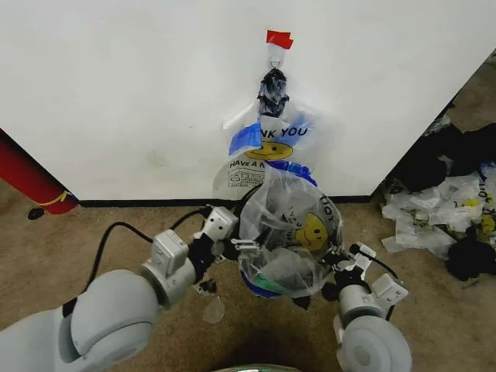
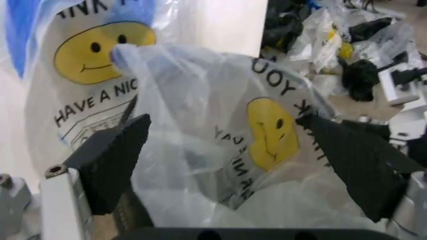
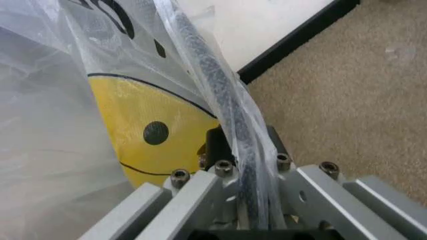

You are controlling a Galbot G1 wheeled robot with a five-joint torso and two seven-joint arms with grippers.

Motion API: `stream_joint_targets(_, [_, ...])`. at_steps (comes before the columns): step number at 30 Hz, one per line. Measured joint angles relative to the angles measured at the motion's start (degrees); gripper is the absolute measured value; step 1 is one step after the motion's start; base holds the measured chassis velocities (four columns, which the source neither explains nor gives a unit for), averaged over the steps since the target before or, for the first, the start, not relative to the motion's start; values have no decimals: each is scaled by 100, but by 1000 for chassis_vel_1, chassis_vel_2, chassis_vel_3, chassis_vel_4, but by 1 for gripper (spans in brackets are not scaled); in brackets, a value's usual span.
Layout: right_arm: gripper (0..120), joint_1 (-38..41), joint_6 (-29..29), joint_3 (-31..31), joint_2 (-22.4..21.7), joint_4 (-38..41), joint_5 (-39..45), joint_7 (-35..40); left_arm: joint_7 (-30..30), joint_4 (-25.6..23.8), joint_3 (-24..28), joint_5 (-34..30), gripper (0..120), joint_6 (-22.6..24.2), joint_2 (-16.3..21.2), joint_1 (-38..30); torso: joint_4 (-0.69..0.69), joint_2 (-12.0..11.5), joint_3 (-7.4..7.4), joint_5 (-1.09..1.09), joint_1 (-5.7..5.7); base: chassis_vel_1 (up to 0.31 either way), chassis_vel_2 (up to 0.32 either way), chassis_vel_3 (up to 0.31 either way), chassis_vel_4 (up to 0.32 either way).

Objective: Pick up the garbage bag from the wall and place it over the trash bin.

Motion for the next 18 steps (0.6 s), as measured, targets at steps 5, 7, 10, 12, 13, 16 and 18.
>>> stream_joint_targets(5, [0, -27, 3, 11, -10, 5, -23, -45, 50, 4, 27, 538, 92, 189, 44, 55, 1, 0, 0, 1, 0, 0, 0, 0, 0])
stream_joint_targets(7, [0, -28, 2, 12, -21, 14, -23, -65, 61, 5, 27, 742, 93, 227, 50, 54, 1, 0, 0, 0, 0, 0, 0, 0, 0])
stream_joint_targets(10, [0, -33, 2, 4, -27, 36, -22, -107, 62, 9, 27, 857, 93, 311, 39, -20, 1, 0, 0, 0, 0, 0, 0, 0, 0])
stream_joint_targets(12, [0, -40, 2, 1, -25, 58, -20, -128, 60, 52, 47, 839, 90, 324, 28, -40, 0, 0, 0, 1, 0, 0, 0, 0, 0])
stream_joint_targets(13, [0, -48, 2, 2, -26, 75, -18, -137, 50, 76, 58, 779, 83, 331, 21, -40, 1, 0, 0, 0, 0, 0, 0, 0, 0])
stream_joint_targets(16, [0, -64, 2, 11, -38, 97, -12, -148, 23, 110, 70, 685, 78, 350, -6, -34, 1, 0, 0, 0, 0, 0, 0, 0, 0])
stream_joint_targets(18, [0, -86, 2, 33, -74, 136, 2, -168, 7, 199, 108, 624, 68, 374, -47, -57, 1, 0, 0, 0, 0, 0, 0, 0, 0])
